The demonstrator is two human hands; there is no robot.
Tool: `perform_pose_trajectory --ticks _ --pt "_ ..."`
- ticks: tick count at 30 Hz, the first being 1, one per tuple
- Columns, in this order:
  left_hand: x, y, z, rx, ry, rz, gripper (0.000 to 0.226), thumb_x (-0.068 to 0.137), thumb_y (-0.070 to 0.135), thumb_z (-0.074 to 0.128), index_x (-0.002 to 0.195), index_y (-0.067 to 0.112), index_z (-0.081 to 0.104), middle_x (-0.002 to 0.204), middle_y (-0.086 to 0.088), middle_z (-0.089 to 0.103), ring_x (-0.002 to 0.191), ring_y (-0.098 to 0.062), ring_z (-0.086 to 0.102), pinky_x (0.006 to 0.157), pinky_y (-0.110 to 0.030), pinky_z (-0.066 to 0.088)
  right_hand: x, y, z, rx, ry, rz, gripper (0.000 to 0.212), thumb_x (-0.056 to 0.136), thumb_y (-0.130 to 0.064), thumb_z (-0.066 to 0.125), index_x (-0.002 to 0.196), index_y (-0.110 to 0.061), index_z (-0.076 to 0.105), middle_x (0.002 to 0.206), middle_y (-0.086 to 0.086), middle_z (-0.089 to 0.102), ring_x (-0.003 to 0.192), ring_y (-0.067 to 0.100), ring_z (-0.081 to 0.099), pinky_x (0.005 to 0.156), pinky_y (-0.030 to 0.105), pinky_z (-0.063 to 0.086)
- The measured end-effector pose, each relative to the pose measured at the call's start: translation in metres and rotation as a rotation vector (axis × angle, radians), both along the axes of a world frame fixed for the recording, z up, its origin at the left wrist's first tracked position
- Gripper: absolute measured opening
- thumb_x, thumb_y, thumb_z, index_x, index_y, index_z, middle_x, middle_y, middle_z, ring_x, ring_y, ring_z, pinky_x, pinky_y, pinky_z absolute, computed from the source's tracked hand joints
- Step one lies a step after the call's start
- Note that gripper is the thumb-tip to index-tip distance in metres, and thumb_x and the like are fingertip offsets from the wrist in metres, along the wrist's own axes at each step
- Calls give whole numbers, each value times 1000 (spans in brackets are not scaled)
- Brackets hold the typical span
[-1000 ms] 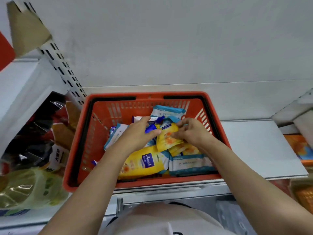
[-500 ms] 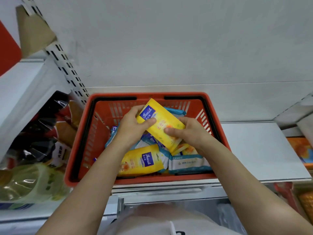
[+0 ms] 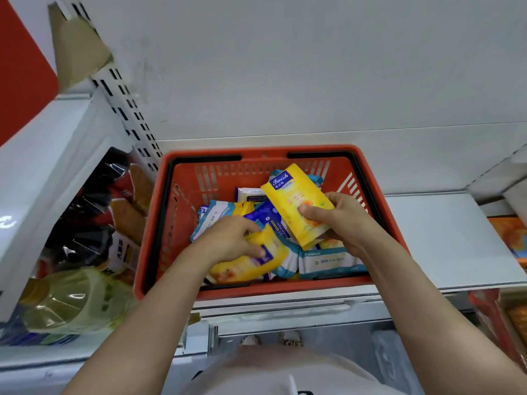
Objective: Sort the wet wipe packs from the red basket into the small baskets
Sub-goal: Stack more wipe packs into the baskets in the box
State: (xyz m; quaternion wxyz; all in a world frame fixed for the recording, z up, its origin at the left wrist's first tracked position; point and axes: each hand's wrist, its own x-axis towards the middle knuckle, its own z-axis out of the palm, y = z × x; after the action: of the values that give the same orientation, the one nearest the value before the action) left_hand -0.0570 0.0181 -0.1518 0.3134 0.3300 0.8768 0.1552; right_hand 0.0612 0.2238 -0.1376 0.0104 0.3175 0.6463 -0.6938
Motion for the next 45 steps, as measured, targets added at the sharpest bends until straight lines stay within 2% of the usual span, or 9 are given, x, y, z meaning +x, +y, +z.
perform_pose_trajectory --ticks 7,11,17,20,25,29,35,40,45 --pt "-19 2 25 886 -268 687 21 82 22 77 100 12 70 93 -8 75 90 -29 71 79 -46 59 16 -12 23 -141 196 -123 44 79 -28 78 118 -11 66 108 11 74 94 29 73 73 39 61" --pt "-10 21 35 1064 -651 817 11 86 18 73 95 13 71 86 -1 77 75 -14 72 59 -25 56 33 -17 32 -207 284 -209 41 84 -27 72 119 -8 66 115 13 72 100 28 71 76 37 58" --pt "28 47 40 1006 -836 696 38 76 22 79 109 12 65 98 -4 75 80 -13 72 60 -22 56 77 -13 43 -229 371 -282 35 90 -21 64 122 -7 61 108 11 71 91 27 70 72 39 60" --pt "48 61 45 941 -772 613 44 76 20 81 114 18 59 100 1 75 85 -14 73 64 -26 57 108 -4 51 -169 387 -317 34 87 -18 66 118 -3 61 101 12 73 83 24 71 63 33 58" --pt "104 99 57 912 -538 459 22 77 23 81 89 16 64 72 6 73 57 -6 65 47 -19 49 186 26 56 -92 414 -362 40 84 -16 71 120 -4 61 114 15 71 98 29 70 82 43 59" --pt "177 145 58 872 -413 311 49 72 18 85 114 23 59 111 -5 66 94 -13 66 72 -28 57 278 50 49 -55 395 -414 46 80 -17 74 122 -5 61 115 15 71 98 29 70 85 43 58" --pt "319 202 47 587 -553 -59 36 72 23 84 105 22 70 96 -2 73 77 -10 70 63 -21 53 429 79 34 -68 348 -502 39 78 -14 73 116 -8 64 108 15 72 92 29 70 82 44 59" --pt "408 239 24 552 -622 -4 28 72 17 85 93 19 68 86 -3 70 68 -13 67 59 -27 53 514 107 23 -81 300 -576 36 80 -8 71 115 -5 62 92 8 75 74 18 73 58 26 57" --pt "437 274 4 566 -641 136 28 73 14 84 95 16 66 82 -3 69 61 -9 67 52 -23 52 556 154 -2 -41 218 -764 35 87 -17 70 120 -11 63 102 7 74 88 23 70 80 38 59"
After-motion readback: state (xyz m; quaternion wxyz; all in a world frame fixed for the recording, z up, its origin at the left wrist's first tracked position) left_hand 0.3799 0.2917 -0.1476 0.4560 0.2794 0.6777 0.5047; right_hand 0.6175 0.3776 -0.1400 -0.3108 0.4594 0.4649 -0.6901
